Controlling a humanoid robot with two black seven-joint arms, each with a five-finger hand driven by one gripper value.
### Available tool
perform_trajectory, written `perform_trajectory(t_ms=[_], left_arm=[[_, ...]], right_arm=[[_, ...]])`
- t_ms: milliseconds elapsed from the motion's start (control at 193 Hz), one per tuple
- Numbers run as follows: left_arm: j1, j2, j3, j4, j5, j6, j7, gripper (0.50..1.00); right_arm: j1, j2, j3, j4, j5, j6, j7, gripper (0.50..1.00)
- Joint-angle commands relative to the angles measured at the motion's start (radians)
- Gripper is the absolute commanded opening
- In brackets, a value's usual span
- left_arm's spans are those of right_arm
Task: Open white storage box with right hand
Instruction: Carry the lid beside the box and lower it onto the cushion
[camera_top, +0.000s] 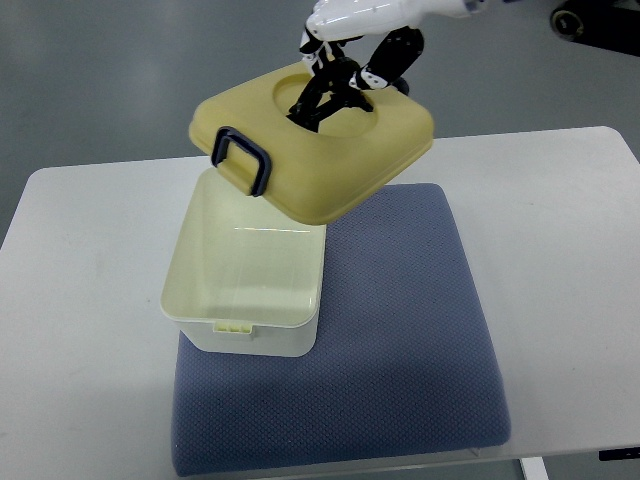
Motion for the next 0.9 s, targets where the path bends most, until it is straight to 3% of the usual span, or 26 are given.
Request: perform_trajectory(t_ms=[0,191,336,584,895], left_arm=[[0.0,0.0,0.002,-0.002,0.0,0.0,0.0,1.0],[0.0,0.0,0.004,-0.012,0.002,0.0,0.0,1.0],[0.0,0.0,0.005,-0.012,0.002,-0.002,0.001,1.0],[0.0,0.0,0.007,-0.012,0.002,-0.002,0.001,1.0],[0.0,0.0,0.008,-0.01,0.002,-0.002,0.001,1.0]], right_arm=[[-0.012,-0.125,-0.024,0.031,-0.037,0.034,0.01,0.5],[-0.064,-0.266,-0.094,0.036,-0.052,0.032,0.05,0.5],[-0.177,-0.309,-0.098,0.036,-0.054,0.028,0.056,0.5],[-0.397,-0.245,-0.098,0.034,-0.078,-0.075,0.05,0.5],[-0.466,-0.136,-0.083,0.034,-0.058,-0.121,0.057,0.5]])
